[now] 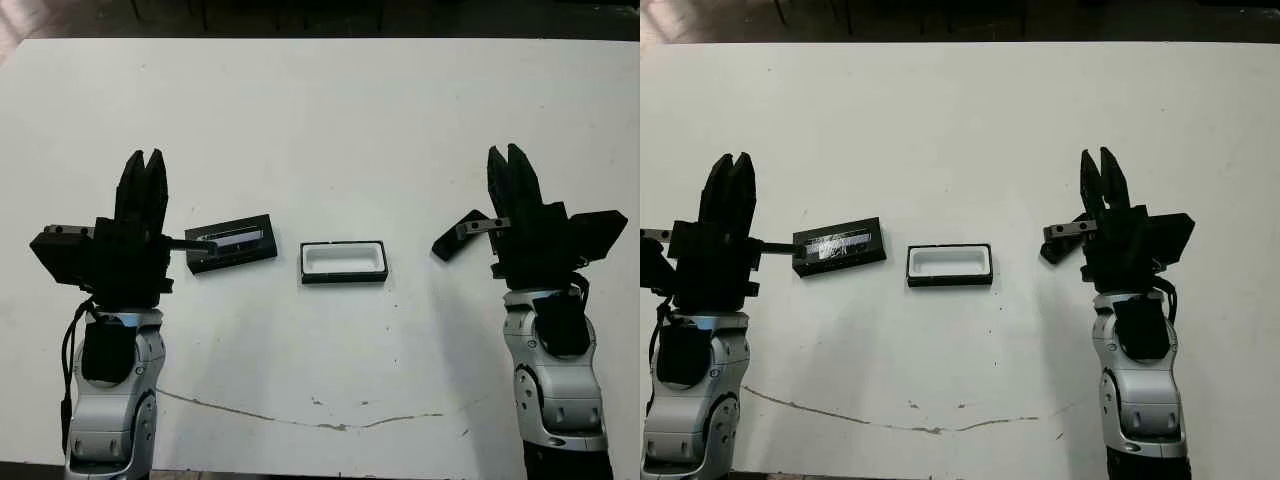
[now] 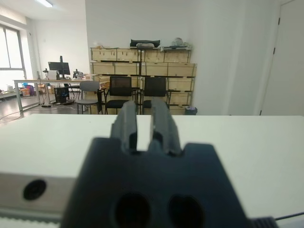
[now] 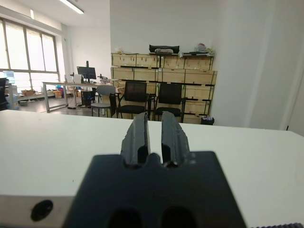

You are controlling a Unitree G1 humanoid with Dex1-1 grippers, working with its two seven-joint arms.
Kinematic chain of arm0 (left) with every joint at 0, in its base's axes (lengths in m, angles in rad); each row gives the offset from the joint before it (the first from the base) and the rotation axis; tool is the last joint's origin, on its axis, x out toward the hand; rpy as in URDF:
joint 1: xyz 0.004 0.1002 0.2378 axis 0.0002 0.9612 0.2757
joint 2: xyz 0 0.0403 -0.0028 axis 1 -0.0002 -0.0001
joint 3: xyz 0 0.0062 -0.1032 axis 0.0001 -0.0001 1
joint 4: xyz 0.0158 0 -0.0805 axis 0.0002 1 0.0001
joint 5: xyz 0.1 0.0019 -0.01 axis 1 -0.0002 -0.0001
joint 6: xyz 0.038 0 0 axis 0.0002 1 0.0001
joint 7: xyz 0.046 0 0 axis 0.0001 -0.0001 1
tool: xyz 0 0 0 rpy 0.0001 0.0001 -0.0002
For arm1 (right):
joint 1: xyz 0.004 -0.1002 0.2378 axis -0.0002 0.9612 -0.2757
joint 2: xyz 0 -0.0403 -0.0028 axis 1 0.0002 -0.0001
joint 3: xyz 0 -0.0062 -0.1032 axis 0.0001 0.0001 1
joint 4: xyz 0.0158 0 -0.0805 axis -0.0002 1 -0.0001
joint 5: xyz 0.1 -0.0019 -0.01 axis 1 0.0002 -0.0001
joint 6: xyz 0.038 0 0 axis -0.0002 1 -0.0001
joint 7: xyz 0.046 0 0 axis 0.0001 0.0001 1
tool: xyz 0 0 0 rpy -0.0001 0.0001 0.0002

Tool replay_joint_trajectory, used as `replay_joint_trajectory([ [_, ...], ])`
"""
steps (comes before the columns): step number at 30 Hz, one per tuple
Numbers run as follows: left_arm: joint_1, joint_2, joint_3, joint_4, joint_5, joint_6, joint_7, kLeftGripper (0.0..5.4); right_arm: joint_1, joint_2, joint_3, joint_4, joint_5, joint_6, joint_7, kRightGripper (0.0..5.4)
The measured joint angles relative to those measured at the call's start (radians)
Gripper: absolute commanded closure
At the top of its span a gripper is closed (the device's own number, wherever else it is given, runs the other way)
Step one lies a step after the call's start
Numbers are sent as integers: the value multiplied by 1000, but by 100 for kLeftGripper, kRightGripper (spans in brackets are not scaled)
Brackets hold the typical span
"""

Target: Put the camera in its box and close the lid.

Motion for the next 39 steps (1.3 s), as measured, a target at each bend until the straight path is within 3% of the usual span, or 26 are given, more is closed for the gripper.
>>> replay_joint_trajectory([
  [7, -29, 0, -5, 33, 8, -8, 2, 538, -22, -6, 0, 41, -4, 5, 3, 540],
  [13, -48, -2, -9, 52, 20, -12, 10, 538, -72, -57, -23, 102, -7, -18, 37, 540],
  [17, -46, -2, -9, 54, 20, -24, 14, 538, -145, -171, -81, 115, 7, 14, 107, 540],
  [23, -38, -7, -12, 52, 17, -32, 14, 538, -397, -416, -129, 293, 19, 92, 283, 540],
  [27, -33, -8, -14, 52, 11, -47, 13, 538, -601, -544, -53, 465, -40, 131, 413, 540],
  [31, -29, -9, -14, 50, 1, -47, 13, 538, -802, -603, 67, 697, -150, 48, 525, 540],
  [39, -7, 1, -11, 40, 10, -71, 6, 538, -995, -600, 225, 1110, -274, -49, 693, 540],
])
